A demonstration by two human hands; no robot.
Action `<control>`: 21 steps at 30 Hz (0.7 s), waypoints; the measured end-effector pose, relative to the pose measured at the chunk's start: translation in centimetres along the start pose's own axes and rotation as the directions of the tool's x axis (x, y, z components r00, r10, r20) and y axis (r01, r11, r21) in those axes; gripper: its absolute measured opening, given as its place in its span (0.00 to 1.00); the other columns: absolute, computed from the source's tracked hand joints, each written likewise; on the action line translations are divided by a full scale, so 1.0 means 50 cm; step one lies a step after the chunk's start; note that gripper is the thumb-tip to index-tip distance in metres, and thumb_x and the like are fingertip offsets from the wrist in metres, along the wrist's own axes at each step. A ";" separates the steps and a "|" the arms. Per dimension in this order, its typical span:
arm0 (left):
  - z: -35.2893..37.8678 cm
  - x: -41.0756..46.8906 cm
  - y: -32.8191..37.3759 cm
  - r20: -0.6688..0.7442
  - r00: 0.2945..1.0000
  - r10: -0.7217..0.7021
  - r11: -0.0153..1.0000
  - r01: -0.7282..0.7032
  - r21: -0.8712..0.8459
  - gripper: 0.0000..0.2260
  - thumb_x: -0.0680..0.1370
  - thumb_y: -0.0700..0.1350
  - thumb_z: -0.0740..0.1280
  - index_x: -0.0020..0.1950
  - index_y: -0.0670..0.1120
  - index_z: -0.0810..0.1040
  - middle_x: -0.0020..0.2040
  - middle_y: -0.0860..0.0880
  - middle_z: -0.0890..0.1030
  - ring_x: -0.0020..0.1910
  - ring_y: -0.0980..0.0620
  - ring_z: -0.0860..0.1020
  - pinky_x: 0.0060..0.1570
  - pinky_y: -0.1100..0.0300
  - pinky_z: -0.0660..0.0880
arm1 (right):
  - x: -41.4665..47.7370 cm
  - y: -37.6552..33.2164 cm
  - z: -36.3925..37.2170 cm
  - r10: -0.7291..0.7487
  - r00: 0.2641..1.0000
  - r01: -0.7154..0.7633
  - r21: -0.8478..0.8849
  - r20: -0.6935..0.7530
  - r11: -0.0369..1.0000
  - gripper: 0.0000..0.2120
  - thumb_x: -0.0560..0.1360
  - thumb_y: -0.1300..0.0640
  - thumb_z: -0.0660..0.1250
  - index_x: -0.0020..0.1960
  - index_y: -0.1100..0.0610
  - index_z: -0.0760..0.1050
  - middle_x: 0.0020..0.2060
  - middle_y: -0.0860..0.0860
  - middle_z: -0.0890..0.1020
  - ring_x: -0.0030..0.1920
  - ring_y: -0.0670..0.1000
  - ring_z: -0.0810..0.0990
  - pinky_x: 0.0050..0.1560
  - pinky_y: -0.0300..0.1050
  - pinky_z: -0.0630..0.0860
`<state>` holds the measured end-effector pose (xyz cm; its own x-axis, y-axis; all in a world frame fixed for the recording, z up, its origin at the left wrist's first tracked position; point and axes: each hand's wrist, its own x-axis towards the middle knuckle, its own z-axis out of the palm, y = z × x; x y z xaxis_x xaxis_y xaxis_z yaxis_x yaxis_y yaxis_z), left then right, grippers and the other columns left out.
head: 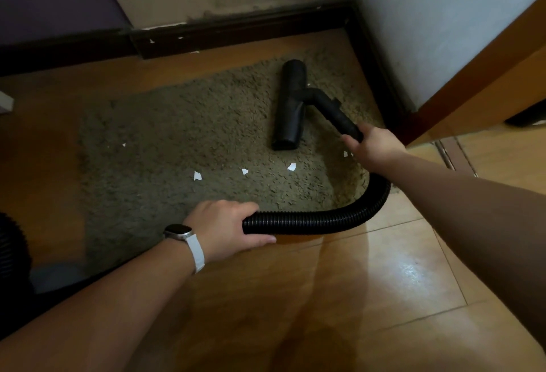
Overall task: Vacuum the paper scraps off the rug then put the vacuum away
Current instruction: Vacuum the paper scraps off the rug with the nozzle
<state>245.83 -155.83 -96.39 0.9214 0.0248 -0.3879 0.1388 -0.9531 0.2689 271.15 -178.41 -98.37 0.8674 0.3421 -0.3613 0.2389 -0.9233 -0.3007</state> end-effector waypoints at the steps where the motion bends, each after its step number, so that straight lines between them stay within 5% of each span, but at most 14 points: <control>1: 0.000 -0.001 -0.005 0.002 1.000 -0.007 1.000 0.007 -0.006 0.27 0.69 0.77 0.57 0.54 0.59 0.75 0.42 0.59 0.79 0.43 0.58 0.77 0.45 0.58 0.76 | 0.002 -0.005 -0.001 -0.011 1.000 0.011 -0.009 -0.004 1.000 0.16 0.80 0.38 0.59 0.57 0.49 0.73 0.40 0.51 0.79 0.39 0.51 0.79 0.41 0.50 0.79; 13: -0.014 0.002 -0.012 -0.069 0.997 -0.028 0.999 0.026 -0.024 0.25 0.69 0.77 0.57 0.52 0.59 0.75 0.40 0.59 0.79 0.41 0.58 0.78 0.42 0.59 0.75 | 0.012 0.020 -0.008 0.126 0.987 -0.096 0.268 -0.099 0.959 0.16 0.81 0.40 0.59 0.54 0.52 0.74 0.39 0.52 0.79 0.37 0.52 0.79 0.31 0.44 0.69; 21: -0.015 -0.015 -0.026 -0.076 0.992 -0.101 0.993 0.096 -0.075 0.29 0.66 0.79 0.54 0.51 0.59 0.75 0.37 0.59 0.78 0.38 0.59 0.77 0.40 0.59 0.76 | 0.078 -0.040 -0.022 0.128 0.992 -0.120 0.251 -0.016 0.961 0.20 0.81 0.40 0.59 0.63 0.54 0.73 0.41 0.53 0.78 0.39 0.53 0.78 0.37 0.46 0.73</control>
<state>245.22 -154.36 -95.78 0.9275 0.1439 -0.3451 0.2532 -0.9209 0.2963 274.54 -175.44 -98.23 0.8978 0.2185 -0.3824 0.0164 -0.8842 -0.4668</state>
